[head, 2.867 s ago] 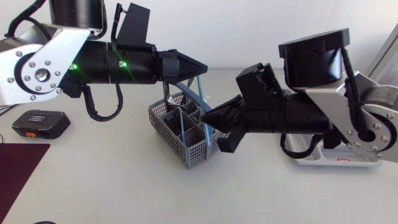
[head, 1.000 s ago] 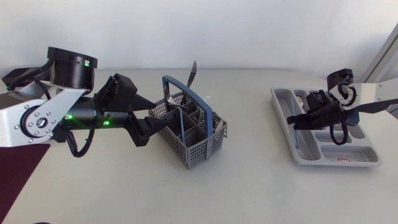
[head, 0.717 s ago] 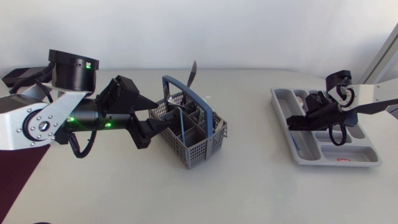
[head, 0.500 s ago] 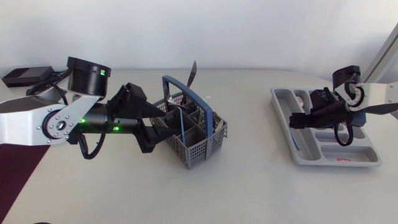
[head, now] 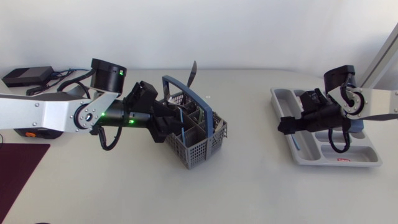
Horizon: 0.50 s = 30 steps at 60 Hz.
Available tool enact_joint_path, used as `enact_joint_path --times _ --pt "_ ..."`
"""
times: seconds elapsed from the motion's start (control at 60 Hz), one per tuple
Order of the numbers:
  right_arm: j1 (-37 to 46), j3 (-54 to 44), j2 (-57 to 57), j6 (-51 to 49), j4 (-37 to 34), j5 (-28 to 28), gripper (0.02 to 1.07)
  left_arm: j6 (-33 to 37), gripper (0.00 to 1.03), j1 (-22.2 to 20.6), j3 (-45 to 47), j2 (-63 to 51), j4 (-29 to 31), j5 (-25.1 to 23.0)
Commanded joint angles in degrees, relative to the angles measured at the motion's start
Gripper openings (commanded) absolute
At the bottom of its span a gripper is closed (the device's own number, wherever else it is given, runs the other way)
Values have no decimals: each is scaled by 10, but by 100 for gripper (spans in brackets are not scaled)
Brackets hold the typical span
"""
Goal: Unload the cutlery basket into the drawer organizer.
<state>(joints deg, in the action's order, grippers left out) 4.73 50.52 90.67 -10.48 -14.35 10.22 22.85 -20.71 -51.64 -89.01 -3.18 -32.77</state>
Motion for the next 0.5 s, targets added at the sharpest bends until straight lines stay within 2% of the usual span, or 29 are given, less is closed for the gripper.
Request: enact_joint_path --times 0.0,0.117,0.25,0.417,0.483 --pt "-10 -17 -12 14 7 -1 92 -23 62 -1 -24 -21 -11 -10" --pt "-20 -22 -20 18 7 -2 92 -31 53 -4 -33 -35 -12 -12" --pt "-25 -24 -26 19 7 -2 92 -38 27 -3 -36 -45 -12 -28" --pt "-31 -28 -30 20 7 -2 92 -41 5 4 -34 -46 -8 -46" --pt "-34 -31 -33 21 7 -3 92 -48 3 10 -32 -43 -7 -62"
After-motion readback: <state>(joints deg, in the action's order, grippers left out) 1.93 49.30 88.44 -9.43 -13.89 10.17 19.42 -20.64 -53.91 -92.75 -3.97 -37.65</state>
